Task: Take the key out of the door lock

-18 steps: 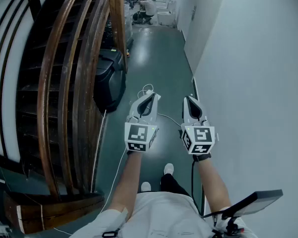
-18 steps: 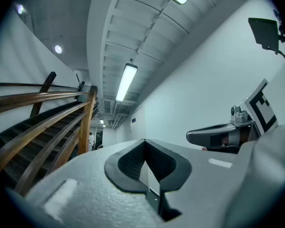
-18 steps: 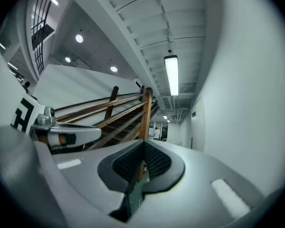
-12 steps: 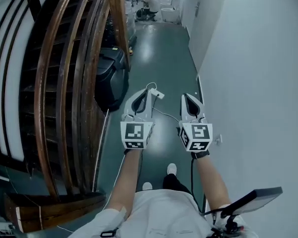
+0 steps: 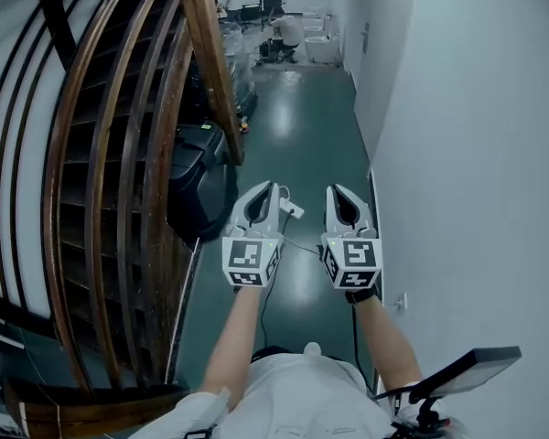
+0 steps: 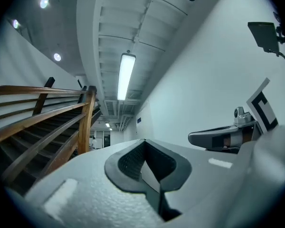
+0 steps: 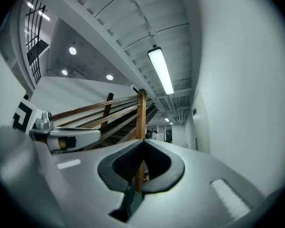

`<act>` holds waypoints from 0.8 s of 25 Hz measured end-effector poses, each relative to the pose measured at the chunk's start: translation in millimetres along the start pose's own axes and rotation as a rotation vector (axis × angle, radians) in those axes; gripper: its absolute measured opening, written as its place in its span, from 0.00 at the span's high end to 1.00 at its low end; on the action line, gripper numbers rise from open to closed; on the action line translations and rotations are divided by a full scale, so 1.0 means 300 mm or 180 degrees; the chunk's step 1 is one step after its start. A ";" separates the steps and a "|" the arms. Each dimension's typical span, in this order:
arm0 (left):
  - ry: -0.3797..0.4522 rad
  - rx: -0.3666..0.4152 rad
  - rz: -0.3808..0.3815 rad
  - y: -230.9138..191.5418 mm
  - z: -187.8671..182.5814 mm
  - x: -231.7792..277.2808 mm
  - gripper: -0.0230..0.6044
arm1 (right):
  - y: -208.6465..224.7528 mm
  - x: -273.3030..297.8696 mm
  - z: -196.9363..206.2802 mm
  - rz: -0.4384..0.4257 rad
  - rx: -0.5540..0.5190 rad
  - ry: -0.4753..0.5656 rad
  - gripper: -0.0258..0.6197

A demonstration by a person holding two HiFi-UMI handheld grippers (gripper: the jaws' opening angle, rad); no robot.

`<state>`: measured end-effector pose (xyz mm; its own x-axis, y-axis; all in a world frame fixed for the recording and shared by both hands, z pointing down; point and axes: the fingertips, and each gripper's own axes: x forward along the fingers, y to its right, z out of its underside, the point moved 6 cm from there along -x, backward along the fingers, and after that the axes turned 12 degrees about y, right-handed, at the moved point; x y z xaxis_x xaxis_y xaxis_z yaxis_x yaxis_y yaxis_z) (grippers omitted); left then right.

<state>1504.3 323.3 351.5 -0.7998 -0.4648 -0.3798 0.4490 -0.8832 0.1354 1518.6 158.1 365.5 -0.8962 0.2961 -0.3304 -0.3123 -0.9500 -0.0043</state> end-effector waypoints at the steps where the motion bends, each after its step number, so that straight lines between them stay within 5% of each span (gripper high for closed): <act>1: -0.0032 0.0021 -0.0018 0.006 0.021 0.034 0.96 | 0.024 0.024 0.011 -0.0008 0.0012 -0.0001 0.96; 7: -0.0250 0.0160 -0.0185 -0.072 0.177 0.228 0.97 | 0.120 0.214 0.137 0.0018 -0.0152 -0.0196 0.97; 13: -0.0390 -0.0111 -0.0220 -0.248 0.378 0.452 0.97 | 0.167 0.499 0.281 0.0052 -0.0413 -0.0419 0.97; 20: -0.0402 -0.0136 -0.0135 -0.543 0.543 0.757 0.97 | 0.228 0.914 0.429 0.0231 -0.0237 -0.0456 0.97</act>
<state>1184.7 351.5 392.4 -0.8609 -0.4337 -0.2659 0.4282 -0.9000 0.0814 1210.9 187.1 396.1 -0.9529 0.2327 -0.1944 -0.2258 -0.9725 -0.0570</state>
